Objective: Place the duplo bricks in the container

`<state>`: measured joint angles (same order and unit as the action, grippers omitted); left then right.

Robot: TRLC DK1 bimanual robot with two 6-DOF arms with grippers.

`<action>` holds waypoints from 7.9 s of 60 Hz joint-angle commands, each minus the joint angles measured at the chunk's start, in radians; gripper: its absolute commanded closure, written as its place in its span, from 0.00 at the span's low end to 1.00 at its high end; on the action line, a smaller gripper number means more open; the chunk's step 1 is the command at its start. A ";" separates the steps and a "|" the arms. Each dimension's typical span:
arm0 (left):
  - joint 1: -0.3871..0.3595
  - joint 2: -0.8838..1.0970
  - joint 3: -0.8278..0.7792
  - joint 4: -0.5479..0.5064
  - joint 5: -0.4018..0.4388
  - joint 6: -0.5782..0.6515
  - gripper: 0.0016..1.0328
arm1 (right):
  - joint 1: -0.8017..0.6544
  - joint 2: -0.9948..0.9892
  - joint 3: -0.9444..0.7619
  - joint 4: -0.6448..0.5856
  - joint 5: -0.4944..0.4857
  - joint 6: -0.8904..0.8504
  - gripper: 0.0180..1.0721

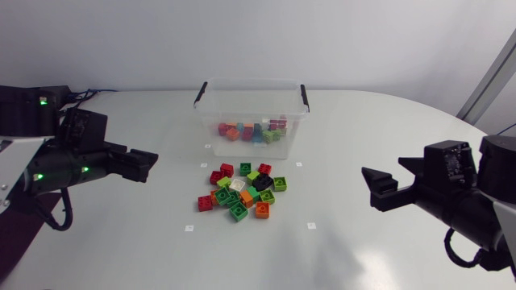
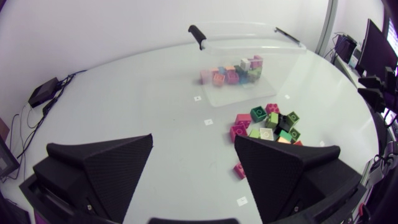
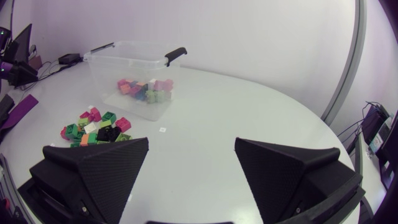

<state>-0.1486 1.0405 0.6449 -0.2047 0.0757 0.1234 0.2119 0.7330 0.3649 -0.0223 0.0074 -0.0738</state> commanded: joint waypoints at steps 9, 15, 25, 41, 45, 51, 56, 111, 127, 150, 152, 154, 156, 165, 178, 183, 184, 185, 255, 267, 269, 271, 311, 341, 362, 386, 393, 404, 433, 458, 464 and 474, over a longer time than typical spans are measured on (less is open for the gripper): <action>0.007 0.207 0.084 -0.009 0.016 0.252 0.11 | 0.020 0.115 0.071 -0.038 -0.017 0.014 0.05; -0.016 0.260 0.094 -0.025 0.026 0.312 0.11 | 0.027 0.149 0.078 -0.053 -0.060 0.014 0.05; -0.032 0.359 0.122 -0.056 0.105 0.420 0.10 | 0.052 0.213 0.111 -0.090 -0.057 0.011 0.05; -0.011 0.518 0.174 -0.107 0.317 0.605 0.11 | 0.055 0.365 0.215 -0.186 -0.122 -0.055 0.05; -0.016 0.540 0.179 -0.111 0.319 0.647 0.11 | 0.057 0.405 0.238 -0.203 -0.122 -0.144 0.05; -0.022 0.570 0.200 -0.134 0.322 0.703 0.11 | 0.090 0.450 0.273 -0.263 -0.116 -0.268 0.05; -0.028 0.602 0.236 -0.165 0.320 0.740 0.12 | 0.116 0.490 0.316 -0.349 -0.084 -0.333 0.05; -0.140 0.860 0.404 -0.291 0.311 0.932 0.54 | 0.201 0.833 0.502 -0.278 -0.299 -0.702 0.05; -0.144 0.862 0.386 -0.295 0.317 0.981 0.75 | 0.199 0.987 0.623 -0.286 -0.299 -0.811 0.05; -0.103 0.724 0.366 -0.426 0.369 1.059 0.76 | 0.179 1.163 0.787 -0.343 -0.350 -0.906 0.08; -0.101 0.708 0.366 -0.433 0.374 1.061 0.76 | 0.179 1.175 0.798 -0.343 -0.351 -0.909 0.10; -0.098 0.691 0.368 -0.446 0.378 1.061 0.76 | 0.179 1.188 0.810 -0.346 -0.351 -0.914 0.10; -0.098 0.670 0.368 -0.458 0.383 1.061 0.76 | 0.179 1.201 0.824 -0.354 -0.354 -0.916 0.10; -0.089 0.569 0.381 -0.475 0.409 1.042 0.76 | 0.185 1.258 0.870 -0.378 -0.365 -0.928 0.14; -0.071 0.472 0.480 -0.532 0.477 0.984 0.76 | 0.198 1.293 0.870 -0.386 -0.380 -0.932 0.40; -0.068 0.469 0.519 -0.535 0.495 0.947 0.76 | 0.199 1.296 0.865 -0.389 -0.388 -0.937 0.56; -0.068 0.472 0.535 -0.533 0.501 0.932 0.76 | 0.198 1.296 0.864 -0.390 -0.389 -0.937 0.63; -0.066 0.474 0.544 -0.533 0.504 0.926 0.76 | 0.198 1.296 0.864 -0.390 -0.389 -0.936 0.68; -0.083 0.932 1.042 -0.052 0.342 0.263 0.26 | 0.179 0.875 0.945 -0.551 -0.417 -0.702 0.88; -0.062 0.862 1.001 -0.036 0.325 0.228 0.07 | 0.150 0.885 1.016 -0.473 -0.412 -0.615 0.88; -0.059 0.833 0.978 -0.032 0.325 0.228 0.07 | 0.149 0.893 1.030 -0.458 -0.406 -0.598 0.88; -0.054 0.802 0.952 -0.030 0.325 0.226 0.07 | 0.147 0.904 1.046 -0.453 -0.400 -0.590 0.88; -0.077 0.362 0.352 -0.157 0.375 0.519 0.06 | 0.155 1.174 1.318 -0.326 -0.303 -0.429 0.88; -0.183 0.561 0.213 -0.104 0.374 0.639 0.06 | 0.164 1.241 1.346 -0.251 -0.187 -0.393 0.10; -0.244 0.593 0.124 0.088 0.292 0.598 0.07 | 0.193 0.968 1.071 -0.176 -0.188 -0.397 0.10; -0.282 0.679 0.114 0.226 0.217 0.552 0.17 | 0.265 0.658 0.652 -0.126 -0.198 -0.515 0.10; -0.290 0.705 0.116 0.238 0.213 0.548 0.33 | 0.297 0.609 0.556 -0.134 -0.205 -0.563 0.10; -0.290 0.721 0.118 0.261 0.205 0.538 0.67 | 0.348 0.583 0.451 -0.188 -0.257 -0.618 0.10; -0.299 0.638 0.088 0.261 0.225 0.552 0.72 | 0.343 0.678 0.353 -0.275 -0.412 -0.702 0.11; -0.258 0.437 0.062 0.194 0.251 0.547 0.72 | 0.340 0.919 0.404 -0.220 -0.432 -0.753 0.18; -0.246 0.382 0.073 0.165 0.268 0.544 0.72 | 0.340 0.951 0.436 -0.220 -0.432 -0.753 0.18; -0.233 0.297 0.098 0.131 0.271 0.535 0.72 | 0.342 1.003 0.488 -0.215 -0.426 -0.750 0.18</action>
<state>-0.3931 1.3838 0.7300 -0.0593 0.3355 0.6765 0.5602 1.6989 0.8165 -0.2501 -0.4187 -0.7979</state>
